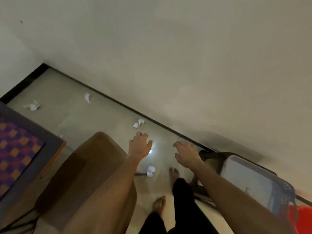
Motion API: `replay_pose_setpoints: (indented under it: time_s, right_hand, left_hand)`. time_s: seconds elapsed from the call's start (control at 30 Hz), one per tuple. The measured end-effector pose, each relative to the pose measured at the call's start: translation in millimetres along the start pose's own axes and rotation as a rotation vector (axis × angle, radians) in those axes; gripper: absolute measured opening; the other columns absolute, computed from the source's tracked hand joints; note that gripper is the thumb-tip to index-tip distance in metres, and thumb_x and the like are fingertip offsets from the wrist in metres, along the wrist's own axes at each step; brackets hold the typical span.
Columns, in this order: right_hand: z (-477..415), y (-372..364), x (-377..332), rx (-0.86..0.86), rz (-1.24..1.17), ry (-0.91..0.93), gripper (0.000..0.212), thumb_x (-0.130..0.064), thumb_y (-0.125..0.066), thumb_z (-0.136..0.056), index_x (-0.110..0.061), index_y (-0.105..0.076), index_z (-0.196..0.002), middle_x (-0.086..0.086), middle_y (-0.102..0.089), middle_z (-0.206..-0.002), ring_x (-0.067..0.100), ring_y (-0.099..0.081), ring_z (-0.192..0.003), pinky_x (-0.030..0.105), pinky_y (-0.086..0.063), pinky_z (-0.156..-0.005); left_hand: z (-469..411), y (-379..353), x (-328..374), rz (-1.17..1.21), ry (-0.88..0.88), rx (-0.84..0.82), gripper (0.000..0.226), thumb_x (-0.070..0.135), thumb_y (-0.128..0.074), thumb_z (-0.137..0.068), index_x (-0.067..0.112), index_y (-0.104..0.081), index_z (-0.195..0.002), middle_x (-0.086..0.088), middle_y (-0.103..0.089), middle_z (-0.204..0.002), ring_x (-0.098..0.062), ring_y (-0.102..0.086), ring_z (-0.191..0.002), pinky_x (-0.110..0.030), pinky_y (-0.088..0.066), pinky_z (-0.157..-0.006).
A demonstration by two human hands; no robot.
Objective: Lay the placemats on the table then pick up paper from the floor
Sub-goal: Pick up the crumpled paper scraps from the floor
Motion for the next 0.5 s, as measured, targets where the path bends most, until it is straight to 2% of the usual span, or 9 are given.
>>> replay_pose_setpoints:
  time_s: [0.1, 0.2, 0.37, 0.5]
  right_hand:
    - [-54, -24, 13, -0.069, 0.032, 0.057, 0.049, -0.016, -0.043, -0.095, -0.018, -0.041, -0.143, 0.003, -0.042, -0.149, 0.028, -0.043, -0.131, 0.042, -0.031, -0.107]
    - [-114, -72, 28, -0.148, 0.054, 0.095, 0.048, -0.021, -0.046, -0.096, -0.02, -0.039, -0.144, 0.002, -0.043, -0.146, 0.027, -0.046, -0.128, 0.042, -0.034, -0.104]
    - [-206, -187, 39, -0.307, 0.046, 0.158, 0.066, -0.034, -0.057, -0.091, -0.025, -0.026, -0.149, 0.011, -0.039, -0.144, 0.031, -0.047, -0.126, 0.043, -0.041, -0.099]
    - [-271, -300, 41, -0.37, 0.014, 0.161, 0.083, -0.044, -0.065, -0.088, -0.024, -0.019, -0.153, 0.017, -0.036, -0.14, 0.034, -0.055, -0.113, 0.045, -0.051, -0.092]
  left_hand:
    - [-40, -19, -5, 0.043, 0.079, -0.012, 0.045, 0.037, -0.047, -0.102, 0.014, -0.049, -0.141, -0.01, -0.042, -0.147, -0.029, -0.047, -0.132, -0.044, -0.031, -0.109]
    - [-86, -62, -24, 0.04, 0.147, -0.096, 0.046, 0.037, -0.048, -0.101, 0.013, -0.049, -0.141, -0.012, -0.043, -0.146, -0.031, -0.047, -0.131, -0.044, -0.032, -0.109]
    - [-174, -140, -73, -0.101, 0.193, -0.235, 0.046, 0.037, -0.049, -0.1, 0.013, -0.048, -0.14, -0.014, -0.044, -0.141, -0.032, -0.047, -0.129, -0.045, -0.034, -0.107]
    - [-256, -205, -112, -0.172, 0.22, -0.291, 0.048, 0.036, -0.049, -0.1, 0.012, -0.047, -0.141, -0.015, -0.042, -0.143, -0.034, -0.045, -0.132, -0.047, -0.034, -0.108]
Point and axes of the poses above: each hand's wrist, its own z-axis away from the middle knuckle, its own y-axis out of the back of the hand, x = y × z, the point moved 1 cm from there along -z, towards the middle knuckle
